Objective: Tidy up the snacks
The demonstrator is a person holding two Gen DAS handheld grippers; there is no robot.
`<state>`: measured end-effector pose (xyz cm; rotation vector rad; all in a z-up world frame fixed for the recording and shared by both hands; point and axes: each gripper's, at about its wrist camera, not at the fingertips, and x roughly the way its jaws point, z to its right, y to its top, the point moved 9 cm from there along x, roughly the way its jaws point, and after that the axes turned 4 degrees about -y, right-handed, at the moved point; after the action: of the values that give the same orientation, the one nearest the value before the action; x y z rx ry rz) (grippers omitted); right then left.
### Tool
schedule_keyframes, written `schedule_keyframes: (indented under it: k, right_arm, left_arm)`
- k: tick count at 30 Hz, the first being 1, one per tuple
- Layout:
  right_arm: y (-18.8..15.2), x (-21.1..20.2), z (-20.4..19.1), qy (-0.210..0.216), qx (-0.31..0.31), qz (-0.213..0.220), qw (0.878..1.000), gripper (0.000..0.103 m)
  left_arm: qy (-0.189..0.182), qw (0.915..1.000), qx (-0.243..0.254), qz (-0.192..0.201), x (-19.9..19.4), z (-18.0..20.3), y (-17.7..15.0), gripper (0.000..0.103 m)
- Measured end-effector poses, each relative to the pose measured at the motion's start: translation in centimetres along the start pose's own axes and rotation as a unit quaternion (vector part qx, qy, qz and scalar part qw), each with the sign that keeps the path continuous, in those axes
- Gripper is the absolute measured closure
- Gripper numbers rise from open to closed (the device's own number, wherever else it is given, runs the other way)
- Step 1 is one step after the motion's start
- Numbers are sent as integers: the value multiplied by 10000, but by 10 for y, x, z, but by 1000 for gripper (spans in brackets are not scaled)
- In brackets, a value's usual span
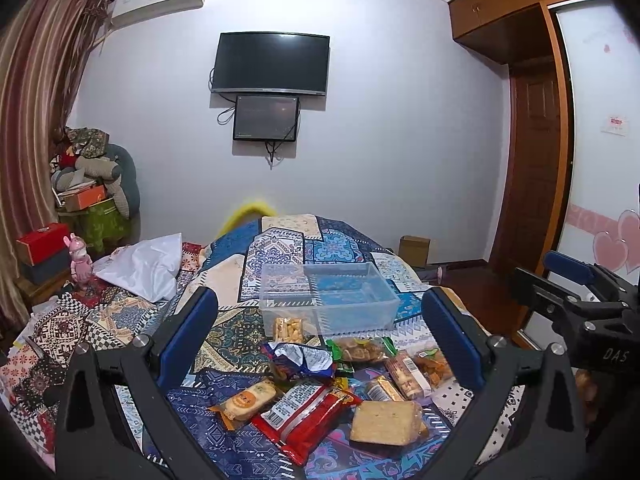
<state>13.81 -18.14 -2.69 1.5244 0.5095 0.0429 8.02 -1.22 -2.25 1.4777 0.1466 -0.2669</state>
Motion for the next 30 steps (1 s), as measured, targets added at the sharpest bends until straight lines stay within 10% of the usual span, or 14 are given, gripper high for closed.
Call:
schedule_keyframes:
  k: [30]
  right_arm:
    - [-2,10,2,32,76,-113,9999,0]
  left_arm:
    - [-26,10000,8,-70,8,-2,-1,0]
